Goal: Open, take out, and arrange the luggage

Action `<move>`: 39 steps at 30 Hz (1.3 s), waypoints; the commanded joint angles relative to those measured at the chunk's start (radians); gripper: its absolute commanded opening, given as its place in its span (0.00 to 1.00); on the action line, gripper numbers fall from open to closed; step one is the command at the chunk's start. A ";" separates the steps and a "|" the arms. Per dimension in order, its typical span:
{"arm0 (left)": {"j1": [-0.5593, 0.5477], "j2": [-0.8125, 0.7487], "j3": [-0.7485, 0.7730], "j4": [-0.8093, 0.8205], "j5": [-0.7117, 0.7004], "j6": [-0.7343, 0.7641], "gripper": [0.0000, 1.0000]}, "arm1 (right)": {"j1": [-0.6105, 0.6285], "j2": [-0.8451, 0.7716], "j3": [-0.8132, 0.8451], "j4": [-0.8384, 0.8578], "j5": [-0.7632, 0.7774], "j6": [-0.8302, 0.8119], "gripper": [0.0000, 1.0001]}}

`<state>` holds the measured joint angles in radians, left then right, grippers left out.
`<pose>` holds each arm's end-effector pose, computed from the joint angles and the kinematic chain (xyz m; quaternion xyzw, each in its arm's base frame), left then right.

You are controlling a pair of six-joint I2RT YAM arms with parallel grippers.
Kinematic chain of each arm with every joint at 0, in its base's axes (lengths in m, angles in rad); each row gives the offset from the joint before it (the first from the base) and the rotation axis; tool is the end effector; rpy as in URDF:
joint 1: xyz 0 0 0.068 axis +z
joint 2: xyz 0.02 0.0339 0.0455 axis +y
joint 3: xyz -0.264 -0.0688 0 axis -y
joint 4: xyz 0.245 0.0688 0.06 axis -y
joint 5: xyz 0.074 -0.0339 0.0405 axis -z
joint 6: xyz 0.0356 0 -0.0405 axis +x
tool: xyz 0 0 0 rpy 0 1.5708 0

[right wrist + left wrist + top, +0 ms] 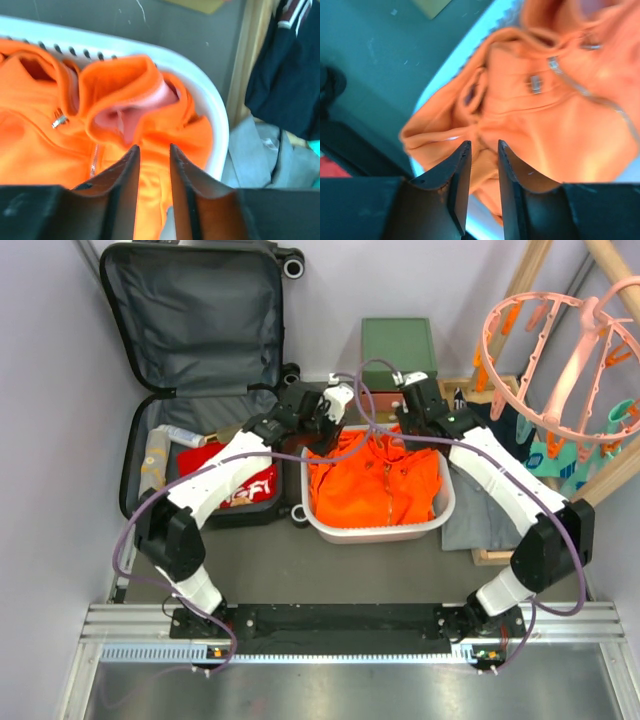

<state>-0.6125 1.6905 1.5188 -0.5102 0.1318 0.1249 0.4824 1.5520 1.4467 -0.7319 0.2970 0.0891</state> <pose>0.3148 -0.2269 0.3240 0.3511 0.8301 -0.1613 0.4020 0.3037 0.1473 0.3311 -0.1283 0.9158 -0.0325 0.3792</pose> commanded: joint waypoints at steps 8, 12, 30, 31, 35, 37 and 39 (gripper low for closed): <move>-0.124 0.070 -0.084 0.110 0.114 -0.021 0.27 | -0.087 0.026 -0.161 0.024 -0.088 0.149 0.00; -0.118 0.168 -0.056 0.134 -0.214 -0.010 0.18 | -0.116 0.104 -0.163 0.055 -0.073 0.155 0.00; -0.046 -0.096 -0.023 0.007 0.009 0.058 0.52 | 0.023 0.036 0.022 -0.001 0.088 0.038 0.40; -0.038 -0.116 -0.023 0.006 -0.001 0.038 0.53 | 0.044 0.028 0.041 -0.010 0.088 0.043 0.43; 0.104 -0.199 -0.023 -0.031 -0.052 -0.076 0.56 | 0.128 -0.013 0.116 -0.029 0.056 0.084 0.53; 0.173 -0.235 -0.016 -0.095 -0.099 -0.158 0.62 | 0.192 -0.026 0.138 -0.005 0.036 0.123 0.55; 0.295 -0.264 -0.016 -0.145 -0.175 -0.217 0.74 | 0.243 -0.006 0.173 0.023 0.024 0.145 0.59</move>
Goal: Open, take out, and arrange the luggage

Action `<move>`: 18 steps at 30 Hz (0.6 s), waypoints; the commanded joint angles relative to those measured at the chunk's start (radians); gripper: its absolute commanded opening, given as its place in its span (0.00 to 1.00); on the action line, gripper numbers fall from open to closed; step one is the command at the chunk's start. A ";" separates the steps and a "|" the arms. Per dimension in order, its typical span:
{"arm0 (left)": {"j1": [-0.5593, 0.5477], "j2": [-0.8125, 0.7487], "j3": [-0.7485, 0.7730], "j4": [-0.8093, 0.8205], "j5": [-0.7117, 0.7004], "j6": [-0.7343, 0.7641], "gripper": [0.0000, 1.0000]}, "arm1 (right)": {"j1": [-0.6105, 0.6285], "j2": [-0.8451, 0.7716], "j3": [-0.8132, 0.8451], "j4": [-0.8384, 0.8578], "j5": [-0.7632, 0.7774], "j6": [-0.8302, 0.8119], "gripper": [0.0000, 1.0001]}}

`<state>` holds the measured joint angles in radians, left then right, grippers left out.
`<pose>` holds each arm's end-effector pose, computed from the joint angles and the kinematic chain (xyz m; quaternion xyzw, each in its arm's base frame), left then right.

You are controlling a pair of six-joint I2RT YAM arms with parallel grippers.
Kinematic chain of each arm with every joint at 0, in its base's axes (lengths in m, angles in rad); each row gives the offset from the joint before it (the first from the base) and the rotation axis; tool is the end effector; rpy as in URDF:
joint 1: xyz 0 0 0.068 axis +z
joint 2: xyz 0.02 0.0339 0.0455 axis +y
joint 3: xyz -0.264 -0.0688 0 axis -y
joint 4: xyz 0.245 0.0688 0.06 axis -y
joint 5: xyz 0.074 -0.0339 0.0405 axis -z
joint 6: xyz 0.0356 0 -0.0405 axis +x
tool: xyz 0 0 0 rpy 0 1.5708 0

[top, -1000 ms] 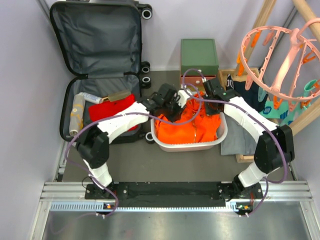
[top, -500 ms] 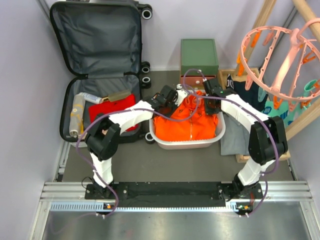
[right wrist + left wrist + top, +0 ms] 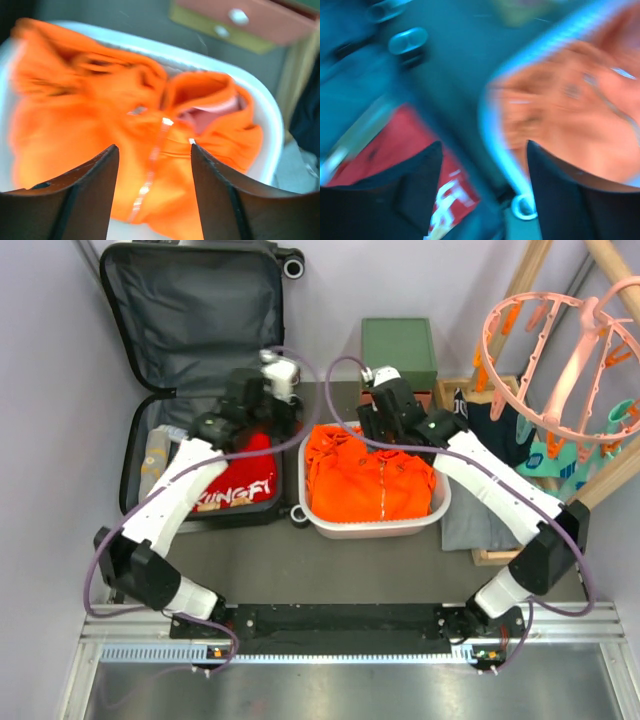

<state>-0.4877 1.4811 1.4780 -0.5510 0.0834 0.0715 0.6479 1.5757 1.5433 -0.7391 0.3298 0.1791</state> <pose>0.2942 -0.1594 0.3781 0.2604 0.8333 -0.1361 0.4683 0.2823 0.1992 0.3545 -0.1489 0.8987 0.0158 0.4122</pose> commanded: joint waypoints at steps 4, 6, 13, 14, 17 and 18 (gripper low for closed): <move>0.391 -0.088 -0.072 -0.138 -0.148 -0.217 0.85 | 0.194 0.085 0.199 0.044 -0.003 0.080 0.62; 0.507 -0.090 -0.116 -0.118 -0.136 -0.233 0.86 | 0.223 0.153 0.301 0.043 -0.005 0.080 0.64; 0.684 0.020 -0.234 -0.015 -0.169 -0.275 0.85 | 0.315 0.403 0.508 0.069 -0.031 0.117 0.64; 0.736 0.092 -0.223 -0.026 -0.154 -0.294 0.83 | 0.321 0.440 0.520 0.095 -0.044 0.122 0.64; 0.803 0.211 -0.130 -0.110 -0.088 -0.340 0.76 | 0.340 0.506 0.555 0.132 -0.040 0.125 0.64; 0.805 0.272 -0.096 -0.121 -0.061 -0.332 0.75 | 0.345 0.517 0.566 0.141 -0.043 0.123 0.64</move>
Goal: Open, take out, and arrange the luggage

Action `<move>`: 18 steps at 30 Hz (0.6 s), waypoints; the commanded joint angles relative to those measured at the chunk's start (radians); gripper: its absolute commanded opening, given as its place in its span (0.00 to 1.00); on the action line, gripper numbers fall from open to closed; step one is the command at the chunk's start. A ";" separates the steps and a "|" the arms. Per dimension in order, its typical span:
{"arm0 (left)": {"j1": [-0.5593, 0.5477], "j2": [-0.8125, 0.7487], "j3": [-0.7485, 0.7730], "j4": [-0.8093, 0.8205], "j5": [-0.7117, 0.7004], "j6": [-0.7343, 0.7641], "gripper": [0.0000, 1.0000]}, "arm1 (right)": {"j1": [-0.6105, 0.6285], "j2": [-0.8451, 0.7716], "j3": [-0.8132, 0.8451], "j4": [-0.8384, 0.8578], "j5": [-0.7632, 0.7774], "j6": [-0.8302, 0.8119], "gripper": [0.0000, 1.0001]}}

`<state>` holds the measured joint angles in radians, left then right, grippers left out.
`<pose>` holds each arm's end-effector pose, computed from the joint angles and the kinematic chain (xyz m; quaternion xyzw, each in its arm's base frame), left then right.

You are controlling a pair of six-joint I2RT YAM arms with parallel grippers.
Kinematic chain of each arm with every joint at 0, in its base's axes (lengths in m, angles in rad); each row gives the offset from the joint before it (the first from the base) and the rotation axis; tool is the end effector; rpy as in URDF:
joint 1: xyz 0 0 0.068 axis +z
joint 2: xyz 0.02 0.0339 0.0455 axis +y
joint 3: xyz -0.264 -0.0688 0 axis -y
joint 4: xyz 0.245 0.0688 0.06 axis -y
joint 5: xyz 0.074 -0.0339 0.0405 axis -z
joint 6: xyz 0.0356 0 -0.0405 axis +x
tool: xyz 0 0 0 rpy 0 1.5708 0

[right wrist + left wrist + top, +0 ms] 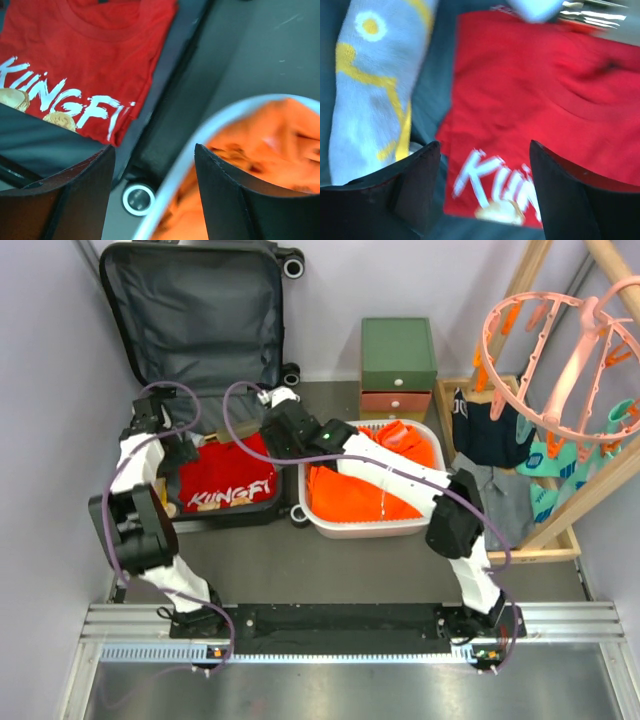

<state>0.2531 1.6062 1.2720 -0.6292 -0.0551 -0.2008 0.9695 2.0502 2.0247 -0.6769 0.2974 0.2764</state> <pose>0.3316 0.0878 0.2637 -0.2227 0.9276 0.0341 0.2981 0.2749 0.3822 0.3317 -0.2461 0.8650 0.1336 0.4163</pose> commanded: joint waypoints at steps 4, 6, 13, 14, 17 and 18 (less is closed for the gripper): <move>0.069 0.181 0.076 0.012 0.034 -0.048 0.76 | 0.024 0.076 0.085 0.131 -0.015 0.004 0.64; 0.069 0.204 0.081 0.004 0.050 -0.038 0.76 | 0.024 0.102 0.094 0.169 0.002 -0.014 0.64; 0.075 0.369 0.130 -0.079 0.110 -0.017 0.74 | 0.028 0.259 0.164 0.353 0.052 0.007 0.63; 0.077 0.404 0.142 -0.093 0.109 -0.017 0.73 | 0.028 0.286 0.183 0.353 0.063 0.009 0.63; 0.078 0.446 0.174 -0.104 0.112 -0.009 0.72 | 0.029 0.370 0.276 0.327 0.055 0.021 0.62; 0.077 0.452 0.179 -0.102 0.115 -0.003 0.72 | 0.029 0.384 0.291 0.330 0.052 0.024 0.62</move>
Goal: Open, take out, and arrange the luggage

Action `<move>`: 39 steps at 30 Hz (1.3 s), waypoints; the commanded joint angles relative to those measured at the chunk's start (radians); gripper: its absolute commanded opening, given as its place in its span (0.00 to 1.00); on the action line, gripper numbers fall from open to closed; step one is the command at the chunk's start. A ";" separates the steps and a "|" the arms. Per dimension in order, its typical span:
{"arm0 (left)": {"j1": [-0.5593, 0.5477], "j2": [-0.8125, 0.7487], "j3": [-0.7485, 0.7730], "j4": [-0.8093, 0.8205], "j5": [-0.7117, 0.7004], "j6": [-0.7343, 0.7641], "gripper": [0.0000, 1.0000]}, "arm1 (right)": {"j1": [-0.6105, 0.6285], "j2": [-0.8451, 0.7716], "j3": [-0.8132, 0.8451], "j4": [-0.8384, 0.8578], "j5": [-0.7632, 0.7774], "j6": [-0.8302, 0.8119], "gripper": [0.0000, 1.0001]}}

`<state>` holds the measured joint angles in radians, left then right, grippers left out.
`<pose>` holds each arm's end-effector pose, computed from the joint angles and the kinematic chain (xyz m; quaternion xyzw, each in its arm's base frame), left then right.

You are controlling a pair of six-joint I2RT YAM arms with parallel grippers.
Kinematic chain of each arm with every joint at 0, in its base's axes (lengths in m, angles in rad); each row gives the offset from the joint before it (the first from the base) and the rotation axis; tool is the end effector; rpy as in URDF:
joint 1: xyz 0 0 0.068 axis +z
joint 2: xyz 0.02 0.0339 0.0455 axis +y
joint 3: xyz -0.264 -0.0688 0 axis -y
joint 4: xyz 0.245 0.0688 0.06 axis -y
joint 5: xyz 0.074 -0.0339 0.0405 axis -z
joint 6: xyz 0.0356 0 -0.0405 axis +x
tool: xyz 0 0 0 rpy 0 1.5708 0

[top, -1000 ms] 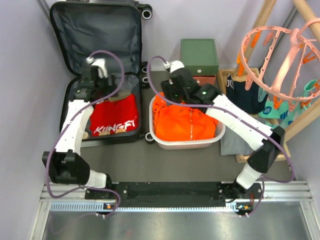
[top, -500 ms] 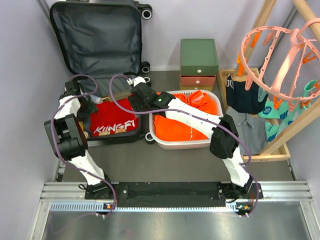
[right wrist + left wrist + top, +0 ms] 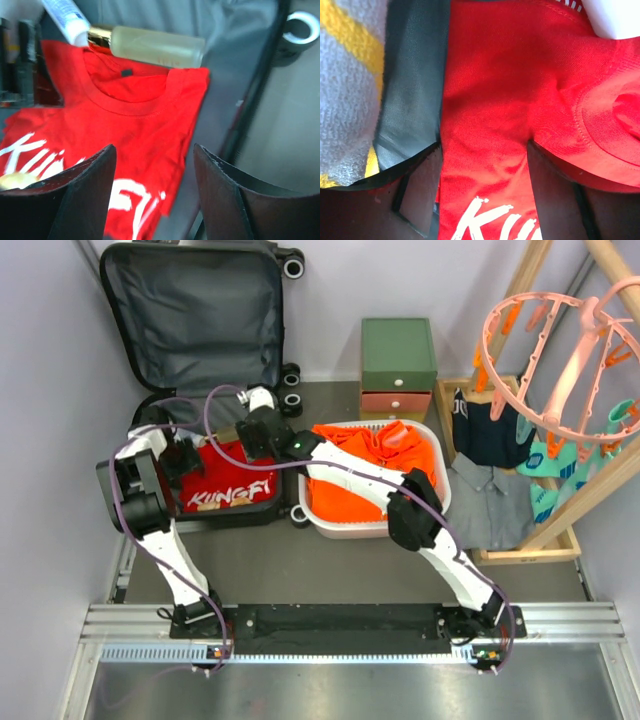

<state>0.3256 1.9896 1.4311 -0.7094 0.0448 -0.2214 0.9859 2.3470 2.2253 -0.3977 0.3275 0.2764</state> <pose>0.3791 0.1263 0.1712 -0.2637 0.9525 -0.0143 0.1518 0.3126 0.4514 0.2782 -0.2197 0.8287 0.1783 0.4829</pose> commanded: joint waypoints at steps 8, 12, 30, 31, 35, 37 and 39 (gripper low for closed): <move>0.007 0.041 0.020 -0.058 0.239 0.054 0.12 | 0.016 0.185 0.181 0.007 0.114 0.067 0.62; 0.020 -0.011 0.003 -0.070 0.224 0.083 0.00 | 0.034 0.242 0.214 -0.056 0.186 0.084 0.62; 0.070 -0.199 -0.141 -0.105 0.153 0.297 0.00 | 0.088 0.388 0.272 -0.337 0.075 0.066 0.60; 0.069 -0.201 -0.140 -0.108 0.156 0.294 0.00 | 0.089 0.396 0.272 -0.345 0.047 0.069 0.60; 0.069 -0.210 -0.141 -0.105 0.159 0.304 0.00 | 0.100 0.436 0.289 -0.352 0.039 0.053 0.59; 0.072 -0.215 -0.138 -0.101 0.149 0.307 0.00 | 0.103 0.426 0.284 -0.304 -0.002 0.027 0.45; 0.076 -0.221 -0.132 -0.094 0.124 0.312 0.00 | 0.103 0.402 0.269 -0.253 -0.034 -0.003 0.21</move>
<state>0.3916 1.8187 1.2972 -0.7856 0.1883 0.0597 1.0729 2.7060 2.5149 -0.5983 0.4122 0.3054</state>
